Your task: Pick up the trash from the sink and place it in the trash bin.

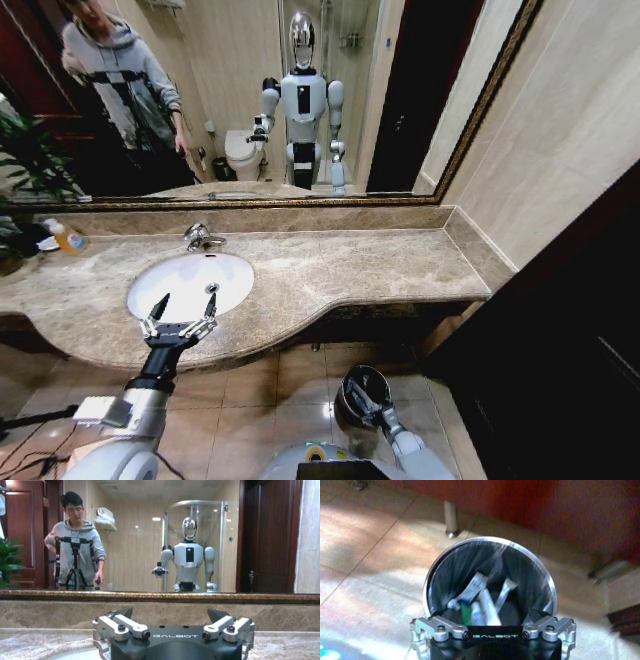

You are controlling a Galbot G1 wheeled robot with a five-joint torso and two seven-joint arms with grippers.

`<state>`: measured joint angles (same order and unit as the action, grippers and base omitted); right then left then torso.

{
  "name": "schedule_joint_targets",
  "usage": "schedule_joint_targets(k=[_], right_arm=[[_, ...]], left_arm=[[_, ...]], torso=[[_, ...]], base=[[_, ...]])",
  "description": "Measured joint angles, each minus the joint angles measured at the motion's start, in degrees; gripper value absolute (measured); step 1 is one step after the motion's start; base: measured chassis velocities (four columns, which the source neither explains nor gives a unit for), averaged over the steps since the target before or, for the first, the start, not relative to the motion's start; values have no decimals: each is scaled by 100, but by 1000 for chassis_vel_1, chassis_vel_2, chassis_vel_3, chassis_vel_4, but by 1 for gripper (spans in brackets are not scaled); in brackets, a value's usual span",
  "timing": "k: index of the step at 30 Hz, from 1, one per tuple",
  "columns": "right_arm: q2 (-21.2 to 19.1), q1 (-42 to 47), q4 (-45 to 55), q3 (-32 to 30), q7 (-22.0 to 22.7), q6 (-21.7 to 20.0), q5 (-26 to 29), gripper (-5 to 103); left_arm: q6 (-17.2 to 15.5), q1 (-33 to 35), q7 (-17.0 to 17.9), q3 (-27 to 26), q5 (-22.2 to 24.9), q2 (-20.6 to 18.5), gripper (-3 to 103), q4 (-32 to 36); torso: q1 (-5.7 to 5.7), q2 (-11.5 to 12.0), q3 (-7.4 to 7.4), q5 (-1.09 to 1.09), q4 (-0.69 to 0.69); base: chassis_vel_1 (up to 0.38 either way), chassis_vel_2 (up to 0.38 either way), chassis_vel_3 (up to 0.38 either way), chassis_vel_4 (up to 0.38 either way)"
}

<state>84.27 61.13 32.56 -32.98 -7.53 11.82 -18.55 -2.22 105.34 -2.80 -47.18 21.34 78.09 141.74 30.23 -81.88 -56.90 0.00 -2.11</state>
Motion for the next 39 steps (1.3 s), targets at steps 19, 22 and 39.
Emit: schedule_joint_targets(k=[19, 22, 39], right_arm=[[-132, 3115, 5710, -345, 704, 267, 1420, 100], [-14, 3989, 7137, -496, 789, 152, 1916, 100], [783, 4745, 10263, -237, 782, -296, 1838, 100]], left_arm=[[0, 0, 0, 0, 0, 0, 100, 0], [0, -1, 0, 0, 0, 0, 100, 0], [0, 0, 0, 0, 0, 0, 100, 0]], torso=[[0, -1, 1, -2, 0], [-1, -1, 1, -1, 1], [-1, -1, 0, -2, 0]], base=[[0, 0, 0, 0], [0, 0, 0, 0], [0, 0, 0, 0]])
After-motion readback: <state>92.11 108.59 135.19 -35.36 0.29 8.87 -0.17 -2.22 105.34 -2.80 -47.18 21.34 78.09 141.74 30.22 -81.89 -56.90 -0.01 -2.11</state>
